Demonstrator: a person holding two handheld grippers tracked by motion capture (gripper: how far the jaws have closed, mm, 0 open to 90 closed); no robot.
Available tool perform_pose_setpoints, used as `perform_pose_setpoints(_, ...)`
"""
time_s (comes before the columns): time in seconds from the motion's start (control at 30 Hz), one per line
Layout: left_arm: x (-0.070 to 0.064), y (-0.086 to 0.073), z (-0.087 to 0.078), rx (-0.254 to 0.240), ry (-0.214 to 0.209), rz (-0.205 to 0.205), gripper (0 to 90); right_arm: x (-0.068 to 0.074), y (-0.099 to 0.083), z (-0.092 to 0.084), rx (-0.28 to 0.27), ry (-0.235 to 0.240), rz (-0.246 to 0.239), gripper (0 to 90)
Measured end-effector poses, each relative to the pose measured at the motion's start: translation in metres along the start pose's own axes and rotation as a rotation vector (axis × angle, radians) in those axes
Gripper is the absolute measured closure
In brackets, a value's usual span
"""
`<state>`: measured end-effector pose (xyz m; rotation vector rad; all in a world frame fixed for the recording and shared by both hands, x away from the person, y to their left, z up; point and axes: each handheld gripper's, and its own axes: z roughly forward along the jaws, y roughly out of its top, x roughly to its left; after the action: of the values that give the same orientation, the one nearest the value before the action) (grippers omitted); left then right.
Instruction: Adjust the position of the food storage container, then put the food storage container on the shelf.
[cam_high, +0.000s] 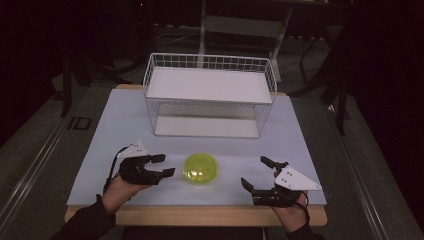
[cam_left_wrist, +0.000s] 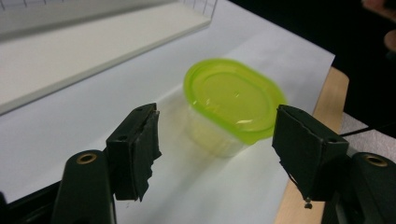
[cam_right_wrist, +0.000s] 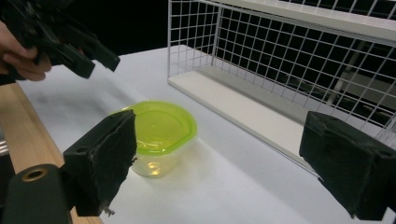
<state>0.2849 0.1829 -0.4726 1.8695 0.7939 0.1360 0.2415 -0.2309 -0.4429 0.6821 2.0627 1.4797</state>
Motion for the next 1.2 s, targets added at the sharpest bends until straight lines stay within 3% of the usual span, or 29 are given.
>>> perform_pose_setpoints(0.2,-0.010,0.010,-0.003,-0.050,-0.005,0.012,28.3,0.003,0.006,0.014,0.041,0.038,0.002,11.1)
perform_pose_setpoints(0.33,-0.012,0.013,-0.001,-0.047,-0.006,0.011,28.3,0.004,0.011,0.025,0.065,0.053,-0.005,12.6)
perform_pose_setpoints(0.6,-0.013,0.018,0.011,-0.048,-0.010,-0.031,28.3,0.000,0.018,0.051,0.099,0.101,0.016,13.3)
perform_pose_setpoints(0.93,-0.008,0.013,0.034,0.015,0.014,-0.088,28.4,-0.002,0.015,0.079,0.140,0.132,0.027,16.2)
perform_pose_setpoints(1.2,-0.001,-0.003,0.057,0.111,0.060,-0.154,31.4,-0.005,0.004,0.098,0.172,0.149,0.053,17.9)
